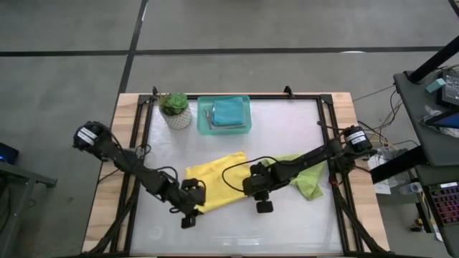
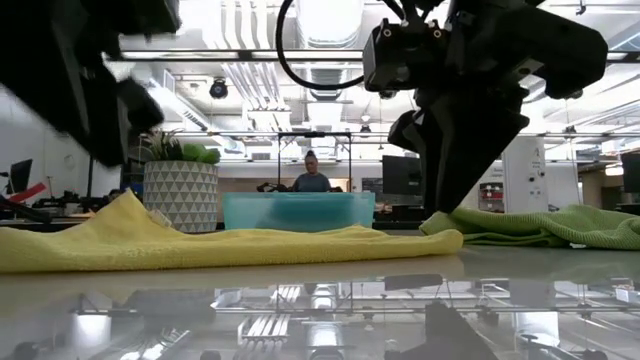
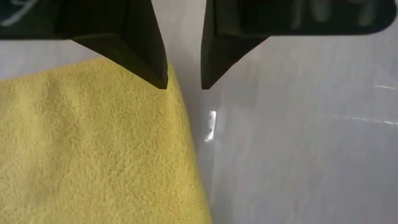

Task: Fold microfiber towels
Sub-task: Fold the yellow microfiber cloth

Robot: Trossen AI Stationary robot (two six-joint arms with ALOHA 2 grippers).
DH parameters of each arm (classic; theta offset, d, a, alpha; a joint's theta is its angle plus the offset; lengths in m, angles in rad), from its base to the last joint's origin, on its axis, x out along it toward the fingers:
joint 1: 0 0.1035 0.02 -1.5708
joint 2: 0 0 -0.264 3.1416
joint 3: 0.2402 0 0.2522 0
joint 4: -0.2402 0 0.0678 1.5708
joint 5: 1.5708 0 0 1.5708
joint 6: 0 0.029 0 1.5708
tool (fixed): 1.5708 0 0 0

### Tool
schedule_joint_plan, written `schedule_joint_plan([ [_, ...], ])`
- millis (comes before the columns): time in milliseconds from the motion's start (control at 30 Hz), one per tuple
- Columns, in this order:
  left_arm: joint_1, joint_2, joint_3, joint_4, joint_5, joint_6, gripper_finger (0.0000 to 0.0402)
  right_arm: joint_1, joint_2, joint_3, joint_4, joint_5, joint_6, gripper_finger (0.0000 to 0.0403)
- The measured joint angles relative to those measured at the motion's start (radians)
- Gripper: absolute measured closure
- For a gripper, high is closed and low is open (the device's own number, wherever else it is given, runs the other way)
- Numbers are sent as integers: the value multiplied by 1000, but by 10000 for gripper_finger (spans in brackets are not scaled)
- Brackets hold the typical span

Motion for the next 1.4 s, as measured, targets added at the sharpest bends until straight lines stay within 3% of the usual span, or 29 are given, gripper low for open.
schedule_joint_plan([
  [100, -27, 25, 76, -50, -5, -17, 264, 0, 0, 4, -15, 0, 0, 314],
  [300, -60, 137, 313, -461, -58, -16, 294, 0, 0, 11, -11, 0, 0, 314],
  [400, -70, 192, 376, -583, -79, -16, 299, 0, 0, 11, -10, 1, -6, 308],
  [500, -75, 220, 384, -575, -91, -37, 300, 0, 0, 5, 11, 7, -8, 288],
  [633, -80, 243, 383, -551, -87, -66, 289, 5, 0, -15, 56, 90, -6, 249],
  [733, -80, 246, 383, -549, -88, -68, 261, 10, 0, -34, 65, 156, -7, 221],
  [867, -91, 277, 382, -549, -109, -69, 211, 18, 0, -75, 106, 160, -13, 197],
  [1067, -95, 353, 381, -549, -117, -96, 175, 41, 0, -131, 199, 159, -13, 193],
  [1400, -97, 397, 383, -547, -117, -99, 205, 41, 0, -156, 265, 221, -27, 216],
])
